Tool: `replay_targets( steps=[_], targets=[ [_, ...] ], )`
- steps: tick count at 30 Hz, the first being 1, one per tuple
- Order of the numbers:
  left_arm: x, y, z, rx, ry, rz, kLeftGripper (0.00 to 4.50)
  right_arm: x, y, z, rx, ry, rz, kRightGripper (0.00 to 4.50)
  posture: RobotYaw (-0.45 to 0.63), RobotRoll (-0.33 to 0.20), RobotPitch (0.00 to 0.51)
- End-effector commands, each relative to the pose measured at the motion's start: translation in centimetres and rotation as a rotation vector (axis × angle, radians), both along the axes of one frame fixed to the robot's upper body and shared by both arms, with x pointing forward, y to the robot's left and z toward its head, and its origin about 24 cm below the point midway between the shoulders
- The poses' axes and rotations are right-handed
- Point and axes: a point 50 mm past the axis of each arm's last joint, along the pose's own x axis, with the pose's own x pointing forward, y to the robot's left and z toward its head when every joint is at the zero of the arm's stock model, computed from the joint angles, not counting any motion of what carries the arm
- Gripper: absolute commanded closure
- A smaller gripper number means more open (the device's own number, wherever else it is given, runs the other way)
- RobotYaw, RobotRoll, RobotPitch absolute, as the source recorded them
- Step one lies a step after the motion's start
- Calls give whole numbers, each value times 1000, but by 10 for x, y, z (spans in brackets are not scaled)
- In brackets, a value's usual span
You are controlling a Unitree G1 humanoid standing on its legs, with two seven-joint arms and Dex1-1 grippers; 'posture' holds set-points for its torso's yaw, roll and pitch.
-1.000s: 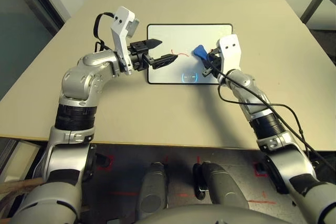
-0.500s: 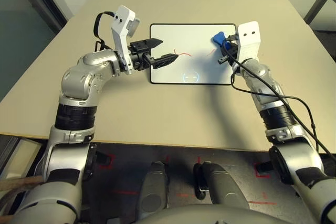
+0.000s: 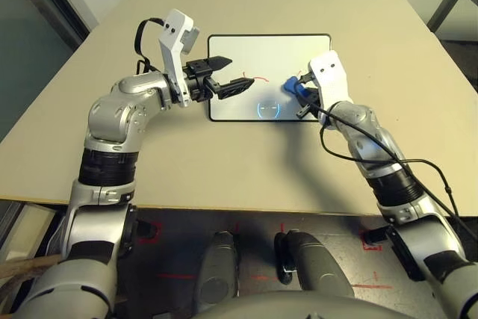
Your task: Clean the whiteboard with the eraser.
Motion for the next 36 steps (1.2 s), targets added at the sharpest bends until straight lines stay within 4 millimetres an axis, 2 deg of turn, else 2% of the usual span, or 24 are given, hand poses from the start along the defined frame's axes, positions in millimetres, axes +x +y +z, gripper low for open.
replay_targets(
  steps=[1, 4, 8, 16, 21, 24, 31, 34, 36],
  targets=[
    [-2, -2, -2, 4, 7, -14, 0, 9, -26, 1, -21, 19, -140, 3704, -7, 0, 134],
    [-2, -3, -2, 3, 9, -15, 0, 16, -34, 15, -11, -32, -181, 3705, -10, 0, 133],
    [-2, -3, -3, 2, 11, -18, 0, 18, -34, 19, -5, -46, -187, 3707, -10, 0, 133],
    [-1, -3, -4, 3, 18, -20, 0, -7, 0, -7, -29, 79, -32, 3713, -14, 0, 135],
    [-1, -2, -5, 6, 23, -18, 0, -13, 15, -11, -42, 101, 40, 3713, -14, 0, 134],
    [-1, 1, -7, 15, 29, -8, 0, -7, 21, -2, -49, 66, 60, 3714, -13, 0, 133],
    [1, 19, -15, 56, 57, 45, 0, 19, 27, 40, -55, -76, 64, 3716, -9, 0, 135],
    [1, 22, -17, 60, 64, 53, 0, 22, 32, 47, -60, -100, 79, 3716, -2, 0, 136],
    [-1, 24, -19, 61, 74, 58, 0, 20, 43, 40, -76, -73, 126, 3716, 6, 0, 137]
  ],
)
